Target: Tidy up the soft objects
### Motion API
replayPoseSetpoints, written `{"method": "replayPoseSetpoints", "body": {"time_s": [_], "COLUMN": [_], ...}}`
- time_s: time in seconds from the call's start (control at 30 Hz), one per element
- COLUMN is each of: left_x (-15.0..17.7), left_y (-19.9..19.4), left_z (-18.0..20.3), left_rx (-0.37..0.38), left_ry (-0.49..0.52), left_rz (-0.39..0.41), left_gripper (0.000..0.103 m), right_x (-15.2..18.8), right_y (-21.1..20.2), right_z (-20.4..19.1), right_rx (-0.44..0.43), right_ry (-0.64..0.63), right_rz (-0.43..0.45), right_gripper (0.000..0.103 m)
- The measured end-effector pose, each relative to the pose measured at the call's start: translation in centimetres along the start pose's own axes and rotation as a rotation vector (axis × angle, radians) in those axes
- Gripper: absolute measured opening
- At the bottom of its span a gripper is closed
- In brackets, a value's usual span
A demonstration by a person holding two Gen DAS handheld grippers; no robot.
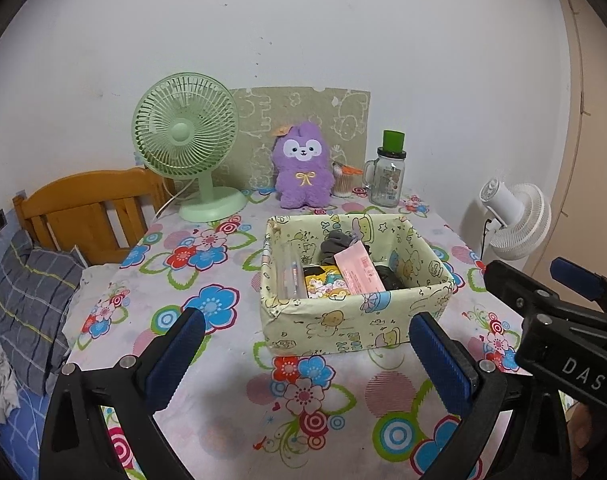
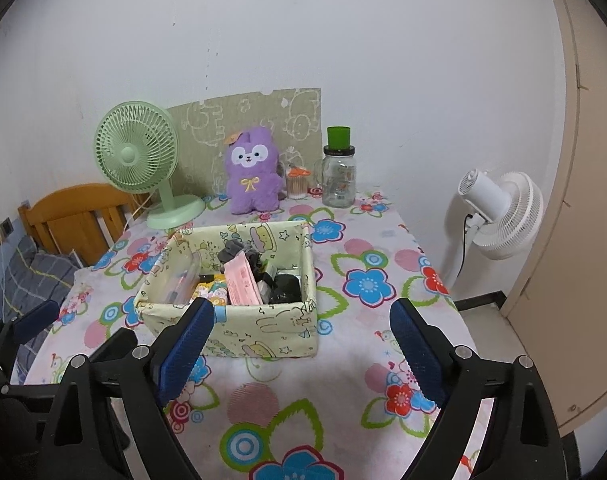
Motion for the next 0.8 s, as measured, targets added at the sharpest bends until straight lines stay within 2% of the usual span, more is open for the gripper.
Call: {"method": "replayPoseSetpoints", "body": {"time_s": [0.8], "left_x": [1.6], "left_y": [-4.0], "left_z": [-0.7], "left_rx": [0.009], "left_ry": [-0.008], "left_rz": [0.071], "left_gripper": [0.103], "right_x": [2.1], "right_y": [-3.9], "right_z": [0.4], "right_rx": [-0.011], "right_ry": [0.004], "right_rz": [0.087], "right_gripper": [0.096]}}
Point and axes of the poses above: each gripper's, at about its wrist camera, not at the fingertips, and y roughly the way its jaws point, z to its right, x to its underside, the point moved 3 cm from there along y, roughly the way its jaws point, and after that the axes turned 3 degrees about -z, right-handed, at the moved point
